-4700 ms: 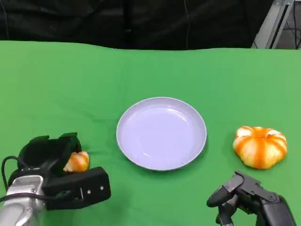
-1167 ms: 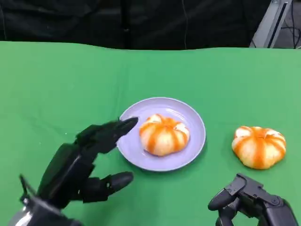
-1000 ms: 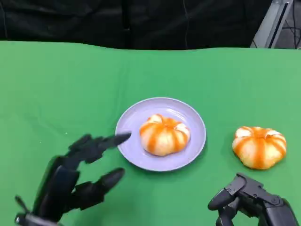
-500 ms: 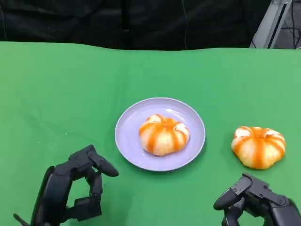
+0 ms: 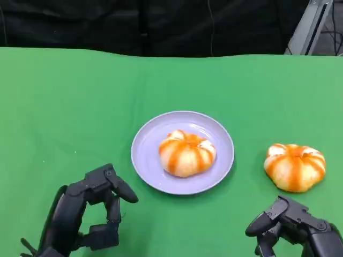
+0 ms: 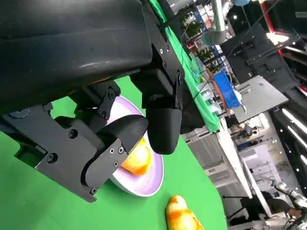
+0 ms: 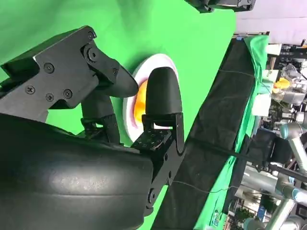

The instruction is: Grasp the bread from the table and place it into the plate.

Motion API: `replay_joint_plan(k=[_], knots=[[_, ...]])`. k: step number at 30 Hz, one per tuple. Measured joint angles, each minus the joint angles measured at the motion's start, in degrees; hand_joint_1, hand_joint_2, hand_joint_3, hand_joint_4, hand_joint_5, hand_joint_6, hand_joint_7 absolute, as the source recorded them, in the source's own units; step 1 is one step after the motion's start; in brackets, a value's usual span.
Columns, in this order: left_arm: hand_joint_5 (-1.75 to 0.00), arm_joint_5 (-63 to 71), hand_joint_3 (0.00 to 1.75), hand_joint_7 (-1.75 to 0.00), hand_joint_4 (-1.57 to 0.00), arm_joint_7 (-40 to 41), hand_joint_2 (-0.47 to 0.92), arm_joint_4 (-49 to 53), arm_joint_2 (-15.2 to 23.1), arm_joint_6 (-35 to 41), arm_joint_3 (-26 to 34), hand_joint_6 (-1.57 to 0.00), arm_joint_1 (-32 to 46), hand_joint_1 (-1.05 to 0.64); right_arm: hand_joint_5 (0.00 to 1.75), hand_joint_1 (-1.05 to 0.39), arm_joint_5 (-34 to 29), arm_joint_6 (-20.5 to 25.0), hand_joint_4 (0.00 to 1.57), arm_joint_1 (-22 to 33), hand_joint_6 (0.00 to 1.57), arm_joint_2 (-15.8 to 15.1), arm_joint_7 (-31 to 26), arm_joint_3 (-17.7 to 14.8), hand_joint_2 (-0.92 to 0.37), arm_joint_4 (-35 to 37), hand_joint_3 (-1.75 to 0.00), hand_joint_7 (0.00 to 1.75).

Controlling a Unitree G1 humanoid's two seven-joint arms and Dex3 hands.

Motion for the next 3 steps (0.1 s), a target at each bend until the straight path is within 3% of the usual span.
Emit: replay_joint_plan(k=[3], knots=[[-1.75,-0.5,1.33,-1.54,-0.84,-0.6,0.42,-0.1,-0.8,1.0,0.5,-0.79,0.0,-0.14,1.65,-0.04,0.0,0.0,0.61,0.0,0.69,0.0,0.1,0.0,-0.52,0.0,-1.15,1.32]])
